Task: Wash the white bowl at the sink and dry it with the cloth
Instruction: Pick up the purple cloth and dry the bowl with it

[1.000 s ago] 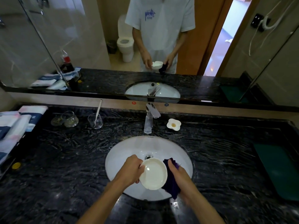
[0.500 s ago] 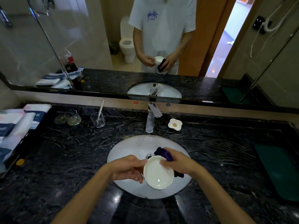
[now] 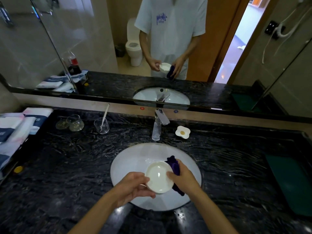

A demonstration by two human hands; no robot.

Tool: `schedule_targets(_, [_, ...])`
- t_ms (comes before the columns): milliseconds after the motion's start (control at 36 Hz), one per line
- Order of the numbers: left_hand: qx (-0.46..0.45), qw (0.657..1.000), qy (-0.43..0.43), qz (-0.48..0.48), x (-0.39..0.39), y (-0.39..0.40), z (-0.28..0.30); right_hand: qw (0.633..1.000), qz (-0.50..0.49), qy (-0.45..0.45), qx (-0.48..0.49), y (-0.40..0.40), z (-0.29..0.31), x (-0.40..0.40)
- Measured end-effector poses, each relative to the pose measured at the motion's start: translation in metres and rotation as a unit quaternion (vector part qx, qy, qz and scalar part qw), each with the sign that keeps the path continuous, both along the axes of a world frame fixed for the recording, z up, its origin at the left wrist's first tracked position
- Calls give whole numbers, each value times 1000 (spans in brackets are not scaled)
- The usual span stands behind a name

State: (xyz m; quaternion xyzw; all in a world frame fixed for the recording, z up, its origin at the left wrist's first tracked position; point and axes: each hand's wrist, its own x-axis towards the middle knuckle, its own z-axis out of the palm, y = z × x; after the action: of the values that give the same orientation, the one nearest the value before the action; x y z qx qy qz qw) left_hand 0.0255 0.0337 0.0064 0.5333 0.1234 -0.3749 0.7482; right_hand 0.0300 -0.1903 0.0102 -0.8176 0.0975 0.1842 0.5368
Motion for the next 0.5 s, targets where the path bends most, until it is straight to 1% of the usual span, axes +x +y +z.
schedule_targets(56, [-14, 999, -3, 52, -7, -8, -5, 998, -58, -11, 21, 10, -5, -10])
schedule_targets(111, [-19, 997, -4, 78, -15, -16, -11, 993, -113, -19, 33, 19, -10, -17])
schedule_targets(139, [-22, 996, -1, 87, -18, -18, -14, 991, -128, -21, 34, 21, -12, -19])
schedule_targets(194, [-41, 995, 16, 93, -22, -17, -17, 991, -124, -21, 38, 20, -13, -20])
schedule_targets(250, [-63, 996, 25, 61, -20, -11, -14, 995, -85, -11, 43, 14, -10, -18])
schedule_targets(333, [-81, 996, 36, -24, -11, 1, -1, 999, 18, -9, 30, 1, -1, -9])
schedule_targets(417, [-83, 993, 47, -68, 4, 5, 13, 992, 127, -13, 13, -9, 14, 8])
schedule_targets(500, [-86, 989, 34, -116, 18, 3, 20, 979, 205, 0, 6, -10, 29, 25])
